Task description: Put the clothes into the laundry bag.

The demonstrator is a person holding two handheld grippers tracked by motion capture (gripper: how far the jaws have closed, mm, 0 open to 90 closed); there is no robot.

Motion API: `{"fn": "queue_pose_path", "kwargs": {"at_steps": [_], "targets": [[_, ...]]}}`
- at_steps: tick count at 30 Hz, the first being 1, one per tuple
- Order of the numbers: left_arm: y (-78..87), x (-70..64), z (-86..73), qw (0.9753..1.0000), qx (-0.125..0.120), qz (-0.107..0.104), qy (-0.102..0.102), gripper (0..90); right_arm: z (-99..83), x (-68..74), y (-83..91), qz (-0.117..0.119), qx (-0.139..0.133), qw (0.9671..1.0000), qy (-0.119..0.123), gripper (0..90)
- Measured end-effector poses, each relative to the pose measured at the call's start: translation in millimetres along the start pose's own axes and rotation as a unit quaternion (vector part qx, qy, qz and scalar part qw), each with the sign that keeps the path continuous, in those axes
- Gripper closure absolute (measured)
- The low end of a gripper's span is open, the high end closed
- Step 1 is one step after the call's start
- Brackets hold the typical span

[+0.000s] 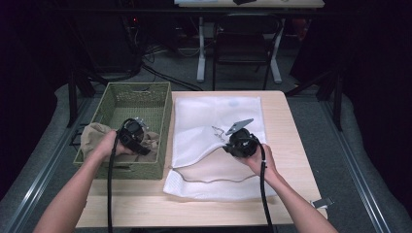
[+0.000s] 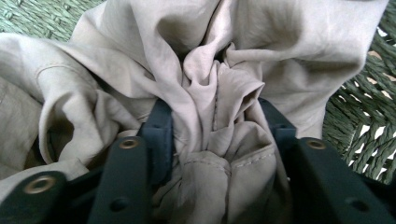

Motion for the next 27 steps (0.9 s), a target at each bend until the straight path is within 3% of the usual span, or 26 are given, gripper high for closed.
{"fn": "queue_pose_path", "kwargs": {"at_steps": [8, 27], "targets": [[3.1, -0.1, 0.4, 0.9999, -0.001, 0.012, -0.003, 73.2, -0.1, -0.4, 0.2, -0.001, 0.0, 1.0, 0.001, 86.2], [26.0, 1.5, 1.5, 0.9983, -0.042, 0.04, -0.001, 78.1, 0.0, -0.5, 1.2, -0.002, 0.0, 1.0, -0.002, 86.3]]}}
Point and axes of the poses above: each handheld gripper's, and its own axes: y roughly backward along the jaws, z roughly out of its top, x roughly to its left, the point moved 10 cm from there along -y, roughly forward along the jaws, and after that the axes turned 12 degrees about y, right-handed, at the moved point
